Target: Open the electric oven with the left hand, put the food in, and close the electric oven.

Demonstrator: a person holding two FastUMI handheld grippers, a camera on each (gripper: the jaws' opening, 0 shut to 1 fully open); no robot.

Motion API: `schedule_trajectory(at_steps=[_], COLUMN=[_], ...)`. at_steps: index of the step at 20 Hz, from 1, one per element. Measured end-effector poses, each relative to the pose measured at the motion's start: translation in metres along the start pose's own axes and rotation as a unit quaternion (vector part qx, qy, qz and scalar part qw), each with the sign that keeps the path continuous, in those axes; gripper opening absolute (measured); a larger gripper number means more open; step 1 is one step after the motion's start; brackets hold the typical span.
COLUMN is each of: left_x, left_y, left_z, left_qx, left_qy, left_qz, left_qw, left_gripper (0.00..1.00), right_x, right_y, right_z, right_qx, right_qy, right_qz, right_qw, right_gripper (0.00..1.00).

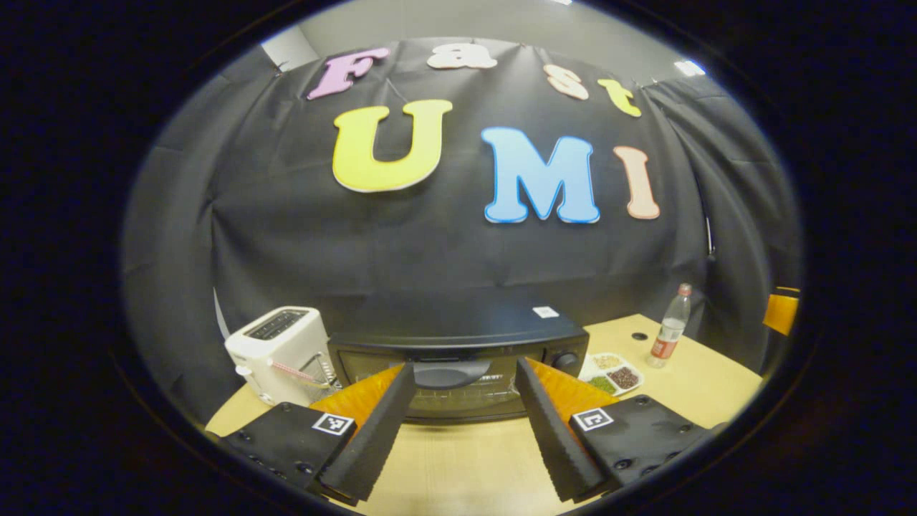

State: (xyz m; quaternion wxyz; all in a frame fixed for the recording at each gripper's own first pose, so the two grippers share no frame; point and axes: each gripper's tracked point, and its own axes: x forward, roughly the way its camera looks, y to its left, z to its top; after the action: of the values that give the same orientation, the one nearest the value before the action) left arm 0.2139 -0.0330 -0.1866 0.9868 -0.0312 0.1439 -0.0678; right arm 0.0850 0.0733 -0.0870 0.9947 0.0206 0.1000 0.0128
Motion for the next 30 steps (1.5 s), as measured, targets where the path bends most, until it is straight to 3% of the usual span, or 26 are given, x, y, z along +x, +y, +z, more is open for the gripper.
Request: schedule_trajectory(at_steps=[4,5,6,7,11,12,14,22,30], left_x=[-0.076,-0.091,-0.110,-0.125,-0.179,-0.190,-0.208,-0.251,-0.249], left_y=[-0.016,-0.019,-0.020,-0.021,-0.023,-0.022,-0.021,-0.015,-0.010], left_z=[0.051,0.059,0.066,0.070,0.079,0.079,0.083,0.097,0.095], left_qx=[-0.007,-0.011,-0.017,-0.023,-0.021,-0.016,-0.010,0.000,-0.011], left_qy=[-0.050,-0.058,-0.066,-0.071,-0.090,-0.090,-0.094,-0.122,-0.123], left_qz=[0.014,0.017,0.023,0.029,0.036,0.037,0.035,0.018,0.016], left_qw=[0.999,0.998,0.997,0.997,0.995,0.995,0.995,0.992,0.992], left_gripper=[0.99,0.90,0.90,0.99,0.95,0.99,0.99,0.99,0.99], right_x=[-0.025,-0.033,-0.041,-0.049,-0.072,-0.078,-0.085,-0.109,-0.109], right_y=[-0.006,-0.010,-0.011,-0.012,-0.020,-0.017,-0.015,-0.004,-0.005], right_z=[0.020,0.023,0.026,0.030,0.038,0.041,0.043,0.047,0.053], right_qx=[-0.013,-0.019,-0.025,-0.033,-0.049,-0.044,-0.034,-0.023,-0.020], right_qy=[-0.029,-0.035,-0.044,-0.053,-0.075,-0.080,-0.082,-0.093,-0.089], right_qz=[0.033,0.039,0.048,0.055,0.049,0.050,0.048,0.020,0.015], right_qw=[0.999,0.998,0.998,0.997,0.995,0.995,0.995,0.995,0.996], right_gripper=[0.98,0.98,0.97,0.97,0.98,0.98,0.97,0.98,0.97])
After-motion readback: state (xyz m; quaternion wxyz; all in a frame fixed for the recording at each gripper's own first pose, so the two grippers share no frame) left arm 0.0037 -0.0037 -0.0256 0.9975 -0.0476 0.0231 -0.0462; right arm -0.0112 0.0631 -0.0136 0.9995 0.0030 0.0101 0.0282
